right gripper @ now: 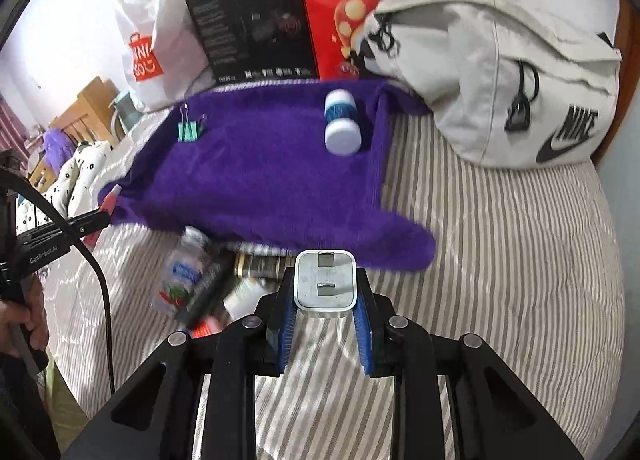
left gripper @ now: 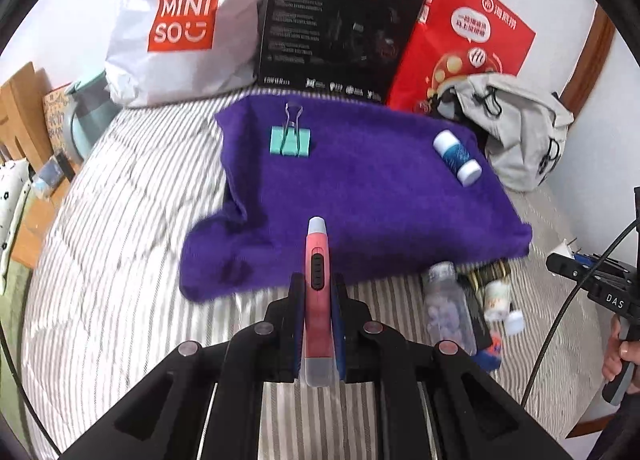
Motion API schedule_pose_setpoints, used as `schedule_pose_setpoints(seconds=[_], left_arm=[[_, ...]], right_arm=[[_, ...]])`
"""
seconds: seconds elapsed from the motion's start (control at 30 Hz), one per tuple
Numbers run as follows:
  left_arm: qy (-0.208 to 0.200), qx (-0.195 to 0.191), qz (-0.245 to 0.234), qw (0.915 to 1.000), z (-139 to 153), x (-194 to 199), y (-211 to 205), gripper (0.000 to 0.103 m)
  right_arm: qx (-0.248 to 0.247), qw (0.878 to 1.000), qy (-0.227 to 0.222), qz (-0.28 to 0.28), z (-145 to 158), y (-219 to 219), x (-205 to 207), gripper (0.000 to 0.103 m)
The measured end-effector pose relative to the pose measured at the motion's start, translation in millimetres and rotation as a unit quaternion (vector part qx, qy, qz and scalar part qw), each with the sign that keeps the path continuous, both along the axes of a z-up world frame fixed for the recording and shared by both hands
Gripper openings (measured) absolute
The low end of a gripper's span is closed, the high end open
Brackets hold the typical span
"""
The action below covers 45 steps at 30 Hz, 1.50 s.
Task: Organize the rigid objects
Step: 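Place the highlighter beside the clip with the left tool while the right tool places the charger beside the container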
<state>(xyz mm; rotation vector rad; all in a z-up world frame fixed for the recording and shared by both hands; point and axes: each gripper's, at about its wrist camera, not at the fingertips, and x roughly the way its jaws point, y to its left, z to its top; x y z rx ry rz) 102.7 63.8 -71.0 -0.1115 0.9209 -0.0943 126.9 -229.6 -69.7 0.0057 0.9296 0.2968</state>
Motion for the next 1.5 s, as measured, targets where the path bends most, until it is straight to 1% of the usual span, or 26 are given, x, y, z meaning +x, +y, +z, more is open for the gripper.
schedule_pose_setpoints(seconds=[0.17, 0.3, 0.53, 0.8, 0.97, 1.17, 1.27, 1.5], left_arm=[[-0.006, 0.005, -0.005, 1.0000, 11.4, 29.4, 4.4, 0.012], [0.000, 0.006, -0.006, 1.0000, 10.0, 58.9, 8.8, 0.012], [0.015, 0.013, -0.010, 0.9997, -2.3, 102.2, 8.7, 0.012], [0.027, 0.014, -0.010, 0.9995, -16.0, 131.2, 8.8, 0.012], [0.033, 0.023, -0.011, 0.9991, -22.6, 140.1, 9.3, 0.012], [0.043, 0.027, -0.009, 0.9987, -33.1, 143.7, 11.0, 0.012], [0.050, 0.037, -0.010, 0.9980, -39.9, 145.0, 10.2, 0.012], [0.051, 0.041, -0.016, 0.9977, -40.2, 141.8, 7.6, 0.012]], right_arm=[[0.004, 1.000, -0.003, 0.001, 9.0, 3.2, 23.4, 0.026], [0.000, 1.000, 0.000, 0.003, 8.6, 7.1, 45.1, 0.026], [-0.014, 1.000, 0.011, 0.012, -1.6, 16.2, 84.1, 0.026], [-0.034, 0.998, 0.031, 0.031, -23.7, 30.4, 119.7, 0.026], [-0.051, 0.997, 0.036, 0.038, -37.4, 36.0, 131.9, 0.026], [-0.062, 0.997, 0.025, 0.041, -41.4, 43.1, 134.2, 0.026], [-0.074, 0.996, 0.019, 0.044, -44.3, 48.5, 133.6, 0.026], [-0.079, 0.996, 0.005, 0.047, -45.9, 49.4, 128.6, 0.027]])
